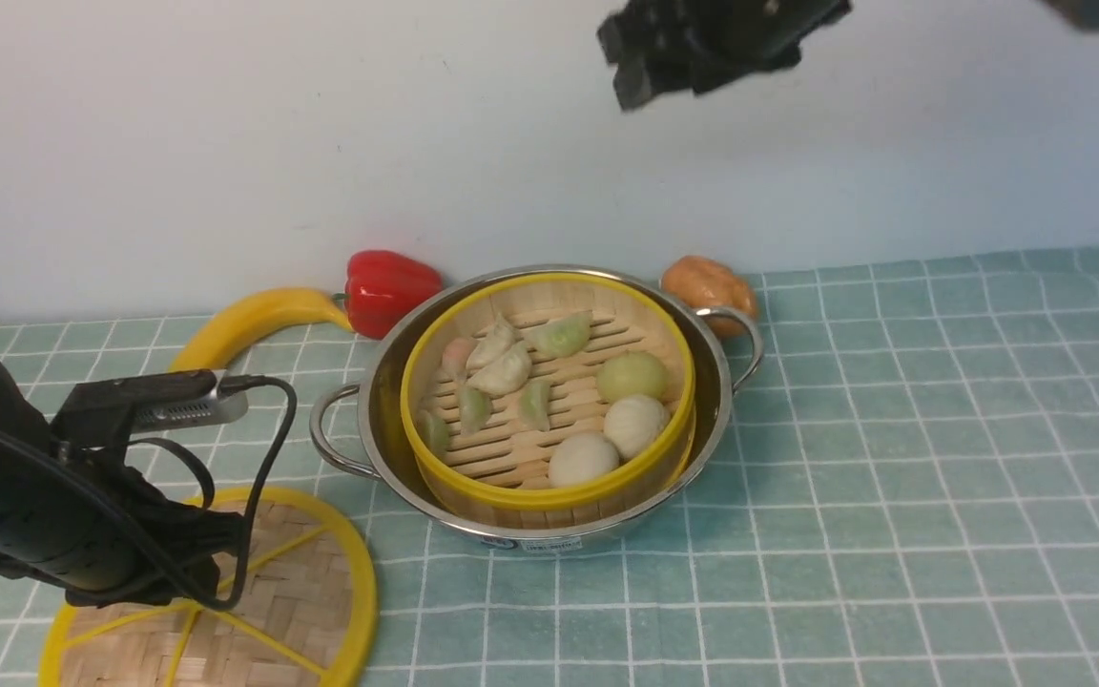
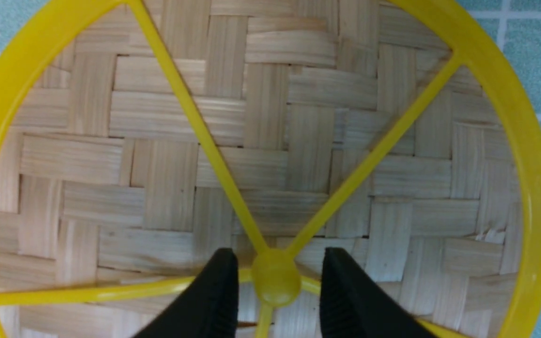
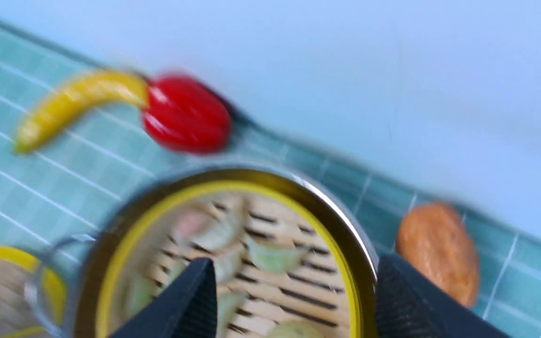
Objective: Place the steamer in the pot on the blue tablecloth, and put the lid on the steamer.
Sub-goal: 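Grasp the bamboo steamer lid lying on the table by its centre knob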
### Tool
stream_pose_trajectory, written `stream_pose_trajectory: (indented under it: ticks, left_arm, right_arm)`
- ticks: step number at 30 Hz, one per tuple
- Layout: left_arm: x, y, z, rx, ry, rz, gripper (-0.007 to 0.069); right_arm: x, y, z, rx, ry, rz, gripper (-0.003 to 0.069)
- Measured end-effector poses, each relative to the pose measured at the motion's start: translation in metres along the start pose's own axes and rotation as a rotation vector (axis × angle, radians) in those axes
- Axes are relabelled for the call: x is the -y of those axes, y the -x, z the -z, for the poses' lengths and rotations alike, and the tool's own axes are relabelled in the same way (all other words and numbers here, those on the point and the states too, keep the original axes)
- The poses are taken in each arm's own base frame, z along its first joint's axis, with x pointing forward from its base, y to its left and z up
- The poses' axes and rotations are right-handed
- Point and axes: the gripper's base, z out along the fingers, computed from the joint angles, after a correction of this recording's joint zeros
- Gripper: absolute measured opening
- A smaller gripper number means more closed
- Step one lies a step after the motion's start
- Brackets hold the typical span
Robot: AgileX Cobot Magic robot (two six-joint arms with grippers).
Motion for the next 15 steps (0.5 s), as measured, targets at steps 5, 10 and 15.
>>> stream_pose_trajectory:
  ticks: [5, 10, 15]
  left_arm:
    - [-0.001, 0.002, -0.013, -0.041, -0.003, 0.009, 0.0224]
    - [-0.001, 0.006, -0.011, -0.041, -0.002, 0.017, 0.0116]
    - [-0.005, 0.015, 0.004, -0.073, 0.057, -0.035, 0.0117]
  right_arm:
    - [-0.016, 0.014, 0.098, 0.182, 0.052, 0.035, 0.0447]
    - [-0.026, 0.009, 0.188, 0.342, 0.074, 0.082, 0.0447]
    - [-0.020, -0.018, 0.241, 0.382, -0.001, 0.109, 0.0447]
